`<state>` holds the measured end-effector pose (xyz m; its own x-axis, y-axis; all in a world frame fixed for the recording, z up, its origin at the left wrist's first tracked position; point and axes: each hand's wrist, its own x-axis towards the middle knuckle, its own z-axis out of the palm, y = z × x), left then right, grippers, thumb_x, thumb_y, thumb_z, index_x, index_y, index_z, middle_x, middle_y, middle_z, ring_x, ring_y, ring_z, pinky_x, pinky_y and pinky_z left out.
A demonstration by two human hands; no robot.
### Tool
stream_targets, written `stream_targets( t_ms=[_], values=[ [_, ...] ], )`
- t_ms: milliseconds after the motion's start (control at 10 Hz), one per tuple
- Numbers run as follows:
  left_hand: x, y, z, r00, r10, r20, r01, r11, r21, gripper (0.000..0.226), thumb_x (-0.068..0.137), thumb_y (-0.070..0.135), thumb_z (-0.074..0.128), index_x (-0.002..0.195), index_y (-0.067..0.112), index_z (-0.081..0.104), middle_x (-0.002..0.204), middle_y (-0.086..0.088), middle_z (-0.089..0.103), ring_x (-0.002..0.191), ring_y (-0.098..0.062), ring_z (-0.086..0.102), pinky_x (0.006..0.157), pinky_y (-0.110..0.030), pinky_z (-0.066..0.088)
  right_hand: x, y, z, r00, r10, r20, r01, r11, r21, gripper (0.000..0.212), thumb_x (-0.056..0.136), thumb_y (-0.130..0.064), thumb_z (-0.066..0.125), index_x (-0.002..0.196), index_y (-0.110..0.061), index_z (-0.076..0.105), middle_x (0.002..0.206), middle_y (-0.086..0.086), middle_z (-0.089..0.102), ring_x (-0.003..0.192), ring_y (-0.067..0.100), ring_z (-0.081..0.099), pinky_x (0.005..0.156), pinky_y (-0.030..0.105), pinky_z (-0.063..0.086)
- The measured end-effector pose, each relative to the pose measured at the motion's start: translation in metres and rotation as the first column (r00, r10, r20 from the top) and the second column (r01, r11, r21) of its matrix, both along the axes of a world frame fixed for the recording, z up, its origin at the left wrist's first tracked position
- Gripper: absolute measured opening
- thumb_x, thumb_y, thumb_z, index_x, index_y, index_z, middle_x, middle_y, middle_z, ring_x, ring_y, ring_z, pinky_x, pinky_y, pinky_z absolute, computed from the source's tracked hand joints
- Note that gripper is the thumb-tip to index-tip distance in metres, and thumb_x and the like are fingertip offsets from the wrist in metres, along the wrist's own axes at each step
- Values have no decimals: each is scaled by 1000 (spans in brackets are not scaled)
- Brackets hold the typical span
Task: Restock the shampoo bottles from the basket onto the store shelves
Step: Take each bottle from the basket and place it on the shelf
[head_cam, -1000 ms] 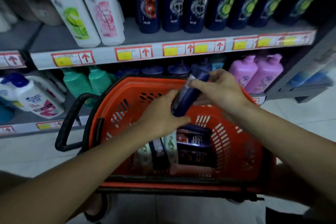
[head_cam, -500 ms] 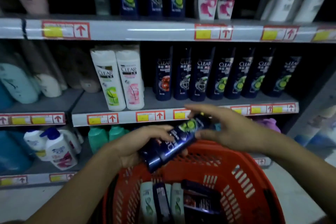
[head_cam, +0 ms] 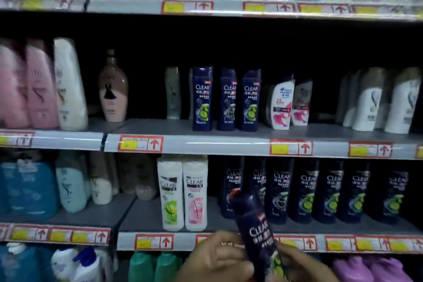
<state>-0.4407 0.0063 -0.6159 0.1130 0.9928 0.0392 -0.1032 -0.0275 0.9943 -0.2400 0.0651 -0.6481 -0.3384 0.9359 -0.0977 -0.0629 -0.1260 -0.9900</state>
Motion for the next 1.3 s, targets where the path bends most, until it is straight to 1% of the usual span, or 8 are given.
stream_targets(
  t_ms=[100, 200, 300, 400, 500, 700, 1000, 1300],
  values=[
    [11, 18, 36, 968, 239, -75, -225, 960, 165, 40, 70, 20, 87, 106, 22, 69, 94, 1, 79, 90, -13, 74, 77, -16, 53, -24, -3, 69, 955, -109, 275, 17, 948, 317, 48, 52, -12, 98, 89, -34, 77, 89, -6, 80, 76, 13, 69, 82, 28, 54],
    [13, 41, 86, 914, 401, -51, -367, 876, 314, 23, 88, 10, 73, 102, 29, 74, 88, 9, 79, 81, -4, 74, 66, -10, 52, -30, 14, 120, 954, -202, 221, 45, 827, 561, 25, 76, -27, 86, 85, -45, 71, 91, -4, 75, 83, 12, 69, 80, 27, 56],
    [9, 70, 131, 843, 525, -116, -432, 790, 435, 26, 92, 14, 69, 109, 33, 72, 94, 6, 78, 83, -1, 73, 71, -12, 54, -50, 49, 161, 934, -273, 232, 56, 751, 658, 19, 81, -34, 82, 90, -46, 70, 88, -2, 67, 81, 17, 64, 73, 32, 53],
    [0, 103, 164, 755, 642, -134, -488, 686, 540, 34, 91, 17, 71, 123, 27, 68, 107, 7, 72, 90, -1, 69, 76, -12, 54, -73, 80, 191, 930, -311, 195, 92, 712, 696, 12, 83, -30, 81, 92, -27, 74, 71, -4, 70, 64, 1, 62, 58, 16, 46],
    [-11, 130, 186, 675, 724, -139, -542, 616, 572, 33, 90, 18, 72, 122, 23, 69, 101, 11, 71, 89, -1, 68, 74, -11, 54, -94, 108, 211, 913, -359, 195, 131, 708, 694, 21, 85, -30, 79, 75, -18, 65, 65, -2, 65, 59, 6, 55, 53, 17, 41],
    [-24, 158, 186, 541, 812, -219, -605, 556, 570, 30, 90, 14, 72, 120, 18, 68, 104, 9, 68, 83, 0, 65, 61, -2, 48, -115, 140, 217, 848, -424, 319, 91, 709, 700, 29, 86, -31, 78, 70, -16, 59, 65, -5, 61, 59, 7, 51, 57, 25, 44],
    [-22, 174, 180, 469, 857, -213, -639, 496, 588, 35, 91, 15, 71, 125, 16, 67, 97, 9, 68, 85, 0, 64, 75, -12, 52, -131, 149, 213, 787, -538, 301, 150, 640, 753, 12, 93, -27, 69, 92, -16, 64, 81, -4, 66, 81, 16, 65, 75, 37, 57],
    [-18, 185, 173, 424, 878, -224, -648, 466, 602, 29, 96, 14, 63, 124, 13, 69, 101, 1, 69, 88, -10, 68, 85, -28, 59, -142, 160, 208, 717, -618, 322, 168, 602, 781, 18, 96, -25, 62, 84, -14, 54, 83, 4, 62, 76, 20, 57, 60, 29, 38]
  ],
)
